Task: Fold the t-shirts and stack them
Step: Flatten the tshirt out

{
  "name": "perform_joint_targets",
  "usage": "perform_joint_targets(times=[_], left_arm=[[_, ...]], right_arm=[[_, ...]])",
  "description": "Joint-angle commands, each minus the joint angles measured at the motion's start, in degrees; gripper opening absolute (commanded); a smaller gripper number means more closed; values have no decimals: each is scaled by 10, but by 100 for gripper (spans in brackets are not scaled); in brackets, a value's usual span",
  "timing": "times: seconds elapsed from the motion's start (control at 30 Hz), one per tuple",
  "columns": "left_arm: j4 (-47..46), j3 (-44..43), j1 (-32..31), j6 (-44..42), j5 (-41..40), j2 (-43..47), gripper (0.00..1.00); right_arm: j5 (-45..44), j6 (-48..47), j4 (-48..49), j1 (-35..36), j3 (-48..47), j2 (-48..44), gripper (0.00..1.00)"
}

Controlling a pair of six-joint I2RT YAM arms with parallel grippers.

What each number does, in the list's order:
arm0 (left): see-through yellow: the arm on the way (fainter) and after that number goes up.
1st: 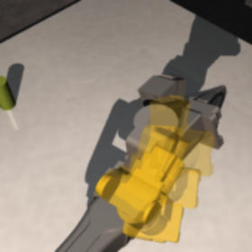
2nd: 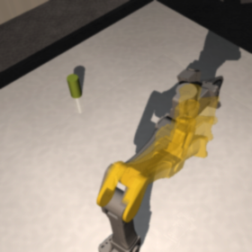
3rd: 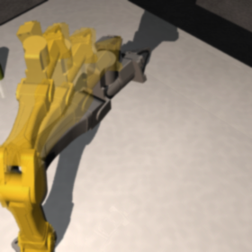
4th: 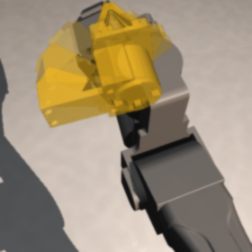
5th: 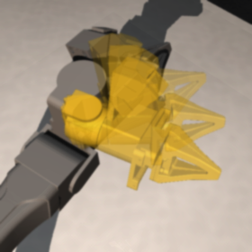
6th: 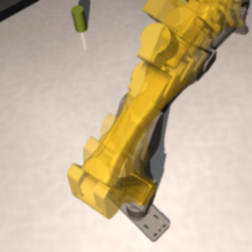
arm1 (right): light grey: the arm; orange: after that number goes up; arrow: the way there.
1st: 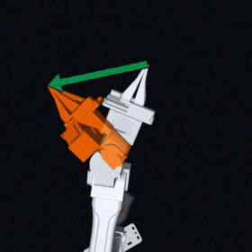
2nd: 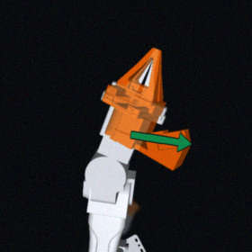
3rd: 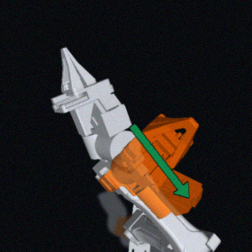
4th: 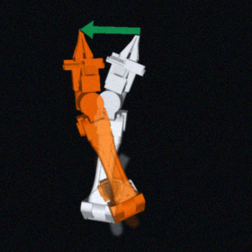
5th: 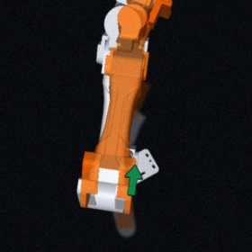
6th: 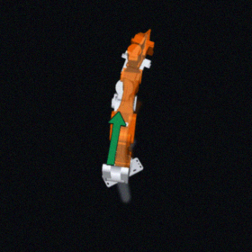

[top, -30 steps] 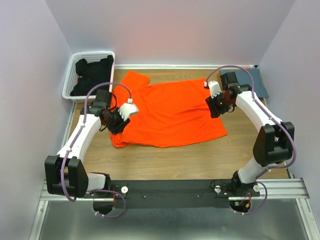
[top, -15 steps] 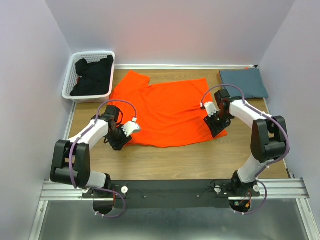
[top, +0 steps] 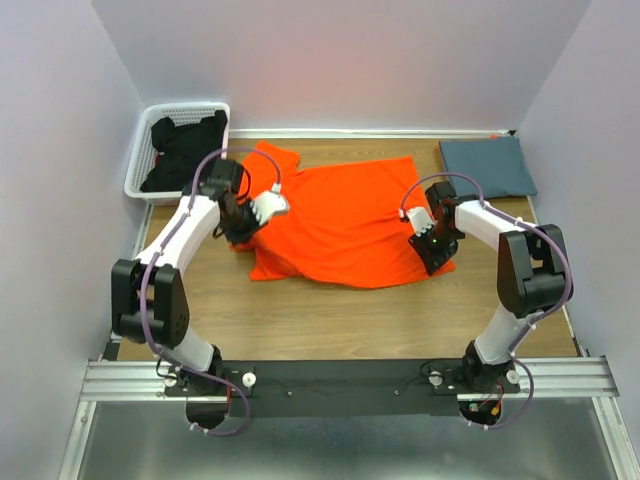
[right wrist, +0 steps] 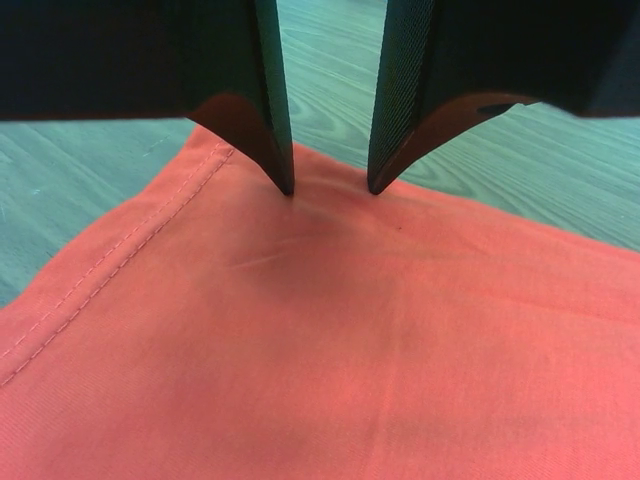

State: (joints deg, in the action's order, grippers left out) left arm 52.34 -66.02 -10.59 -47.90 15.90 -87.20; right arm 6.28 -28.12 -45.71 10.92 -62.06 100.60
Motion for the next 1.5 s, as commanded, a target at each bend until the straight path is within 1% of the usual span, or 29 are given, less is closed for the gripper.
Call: perform_joint_targets(times=[0.0,0.03,0.07,0.13,0.17,0.23,0.27,0.37,0.4,0.43,0.53,0.57,0.67,0.7,0.8,0.9,1.03,1.13,1.27,1.33,1.4,1.43,1.47], left_arm=[[28,-141,5,4,40,-81,0],[21,-163,5,10,38,-130,0],[15,-202,6,30,34,-155,0],[-1,-235,12,46,24,-217,23],[-5,-250,14,53,22,-233,35],[-13,-279,24,72,26,-248,49],[-11,-286,29,74,36,-243,50],[0,-265,40,62,83,-186,50],[0,-226,39,55,93,-164,49],[-2,-178,35,38,96,-118,48],[-14,-108,21,18,98,-54,43],[-21,-72,15,19,94,-47,43],[-53,-26,-4,30,84,-52,43],[-62,-21,-10,32,82,-58,45],[-87,-17,-41,41,70,-77,51],[-111,-18,-60,52,56,-92,53],[-144,-16,-93,56,33,-125,54],[-153,-14,-101,56,12,-146,54],[-158,-7,-106,46,-13,-164,46],[-159,-3,-108,41,-21,-166,40],[-159,-2,-109,38,-24,-166,31],[-156,-2,-109,37,-25,-161,21],[-150,-3,-109,36,-25,-157,15]], right_arm=[[-29,-8,30,-1,13,19,42],[-30,-4,30,-1,11,21,41],[-32,-3,29,-2,8,26,41],[-30,5,29,-2,-4,29,41],[-29,8,28,-2,-9,30,41],[-28,14,28,-2,-18,30,41],[-28,16,26,-2,-22,30,41],[-25,20,24,-3,-26,27,41],[-23,21,23,-2,-27,26,41],[-22,22,22,-1,-29,26,41],[-16,25,21,-2,-32,28,41],[-16,25,21,-2,-32,31,41],[-13,28,21,-2,-37,38,41],[-13,28,21,-1,-39,40,41],[-18,31,19,-2,-44,44,41],[-22,30,18,-2,-49,51,41],[-21,30,15,-2,-56,60,41],[-22,28,14,-2,-57,60,41],[-24,26,13,-3,-55,58,41],[-25,26,13,-2,-54,58,40],[-25,26,13,-2,-53,57,40],[-25,26,13,-2,-53,57,40],[-26,26,13,-2,-52,56,40]])
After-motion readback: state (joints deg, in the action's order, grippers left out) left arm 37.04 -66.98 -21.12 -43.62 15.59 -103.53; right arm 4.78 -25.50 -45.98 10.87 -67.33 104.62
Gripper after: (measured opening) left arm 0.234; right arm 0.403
